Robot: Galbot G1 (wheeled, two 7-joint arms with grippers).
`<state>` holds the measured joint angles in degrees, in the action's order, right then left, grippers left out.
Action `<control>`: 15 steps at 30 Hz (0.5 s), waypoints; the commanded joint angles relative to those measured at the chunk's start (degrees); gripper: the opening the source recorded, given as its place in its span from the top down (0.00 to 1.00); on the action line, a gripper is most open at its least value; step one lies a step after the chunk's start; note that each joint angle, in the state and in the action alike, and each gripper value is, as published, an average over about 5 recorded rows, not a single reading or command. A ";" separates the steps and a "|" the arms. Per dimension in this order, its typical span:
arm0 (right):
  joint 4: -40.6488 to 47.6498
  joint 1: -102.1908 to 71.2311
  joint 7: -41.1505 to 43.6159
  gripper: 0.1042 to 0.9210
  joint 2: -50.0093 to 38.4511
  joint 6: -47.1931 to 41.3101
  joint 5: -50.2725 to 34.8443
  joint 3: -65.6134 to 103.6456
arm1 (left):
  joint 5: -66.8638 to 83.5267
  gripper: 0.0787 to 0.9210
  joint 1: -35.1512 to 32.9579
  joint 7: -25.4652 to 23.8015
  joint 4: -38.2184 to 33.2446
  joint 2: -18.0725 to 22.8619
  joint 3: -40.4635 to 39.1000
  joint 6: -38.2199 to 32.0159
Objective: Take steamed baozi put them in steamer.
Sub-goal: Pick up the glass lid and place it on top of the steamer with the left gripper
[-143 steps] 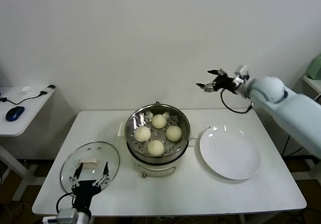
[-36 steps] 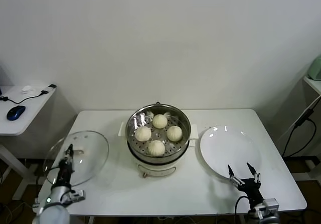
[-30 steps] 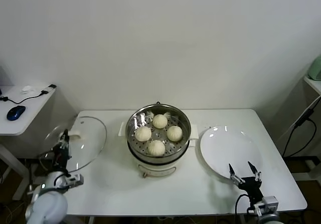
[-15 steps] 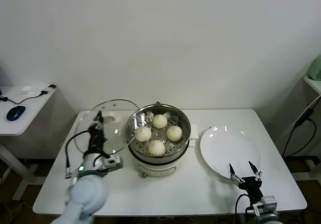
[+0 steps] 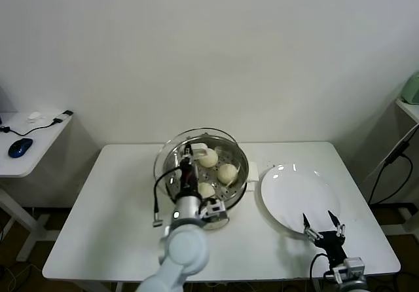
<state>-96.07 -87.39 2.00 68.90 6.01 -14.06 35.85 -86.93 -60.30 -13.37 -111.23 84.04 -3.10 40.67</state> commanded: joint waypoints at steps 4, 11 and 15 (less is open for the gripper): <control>1.51 0.26 -0.96 0.12 0.06 2.34 -1.11 -0.14 | -7.40 0.93 3.93 0.10 11.29 7.53 -4.87 2.01; 1.74 0.47 -1.84 0.12 0.37 3.36 -0.97 0.00 | -8.62 0.93 3.17 1.22 13.08 6.26 -3.23 1.13; 1.94 0.73 -2.15 0.12 0.78 3.88 -0.63 0.02 | -8.73 0.93 3.56 2.11 14.02 5.83 -2.18 0.64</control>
<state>-94.53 -86.87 0.36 69.38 8.77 -14.75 35.86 -93.41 -57.75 -12.45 -101.43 88.93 -5.76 41.46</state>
